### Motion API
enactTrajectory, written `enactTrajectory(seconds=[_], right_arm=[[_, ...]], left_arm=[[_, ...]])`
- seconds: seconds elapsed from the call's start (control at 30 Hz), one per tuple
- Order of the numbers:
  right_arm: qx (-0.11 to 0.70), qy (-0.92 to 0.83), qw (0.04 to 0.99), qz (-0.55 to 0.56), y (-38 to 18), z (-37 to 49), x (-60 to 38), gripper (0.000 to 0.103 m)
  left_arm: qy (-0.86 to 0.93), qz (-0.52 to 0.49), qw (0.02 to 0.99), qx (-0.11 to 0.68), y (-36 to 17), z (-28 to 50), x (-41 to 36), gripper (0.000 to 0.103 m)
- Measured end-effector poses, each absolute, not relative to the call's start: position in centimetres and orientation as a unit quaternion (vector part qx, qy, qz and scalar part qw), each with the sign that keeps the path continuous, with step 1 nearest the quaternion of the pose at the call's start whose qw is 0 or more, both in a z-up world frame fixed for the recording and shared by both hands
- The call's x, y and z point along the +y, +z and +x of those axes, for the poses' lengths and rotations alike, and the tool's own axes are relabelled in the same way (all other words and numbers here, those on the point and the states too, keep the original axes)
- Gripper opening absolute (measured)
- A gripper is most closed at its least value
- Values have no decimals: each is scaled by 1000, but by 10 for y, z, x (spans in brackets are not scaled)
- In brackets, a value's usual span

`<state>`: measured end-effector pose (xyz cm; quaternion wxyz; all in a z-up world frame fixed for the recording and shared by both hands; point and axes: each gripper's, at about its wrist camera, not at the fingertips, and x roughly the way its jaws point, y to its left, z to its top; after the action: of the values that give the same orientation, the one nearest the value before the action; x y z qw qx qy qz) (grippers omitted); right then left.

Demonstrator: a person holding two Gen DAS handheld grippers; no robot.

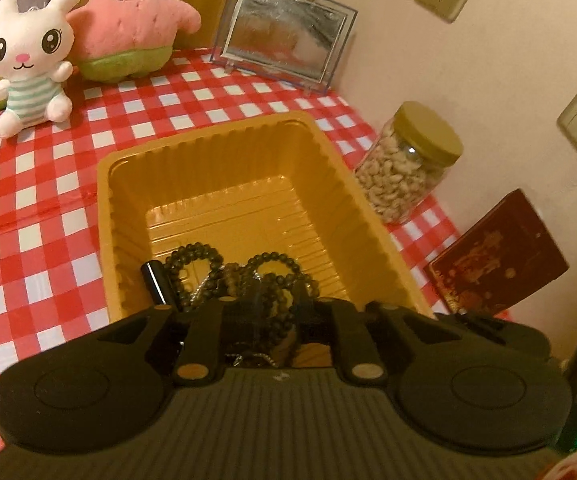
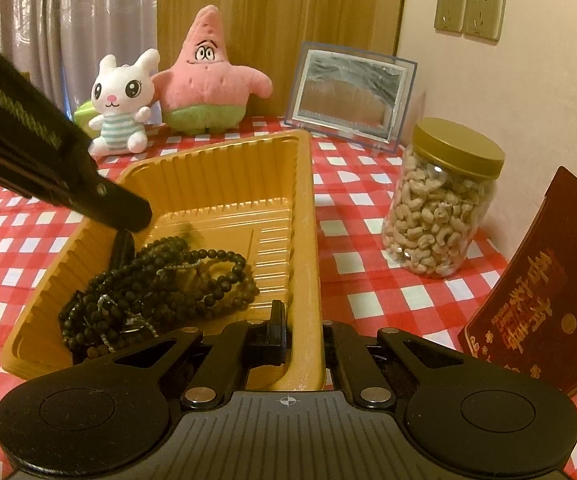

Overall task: Organize jewelry
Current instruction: 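Open the left gripper over the tray and release the necklace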

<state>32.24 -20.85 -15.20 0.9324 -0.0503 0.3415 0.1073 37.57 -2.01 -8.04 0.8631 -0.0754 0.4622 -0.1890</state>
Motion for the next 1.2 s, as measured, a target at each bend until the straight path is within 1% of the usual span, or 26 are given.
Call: enactTrajectory(seconds=[0.1,0.17,0.33,1.0,1.2], right_arm=[[342,108,932,-50,-152,323,-208,4],[341,108,932,-51,-152,322,-208,4],[341,110,932,-51,-152,324,-208,4],[336,179,922,-67,-168,363,-175,4],[354,191,914,-50,-175,376,-171,4]], left_arm=[[-183,-78,862,466,-84,376,-18,19],[-177,-74,866,462,-83,374,-17,26],[-151,-62,883,441,-75,367,-11,36],[-16,-94,902,422,-75,337,46,38],[9,-97,902,421,-77,333,52,41]])
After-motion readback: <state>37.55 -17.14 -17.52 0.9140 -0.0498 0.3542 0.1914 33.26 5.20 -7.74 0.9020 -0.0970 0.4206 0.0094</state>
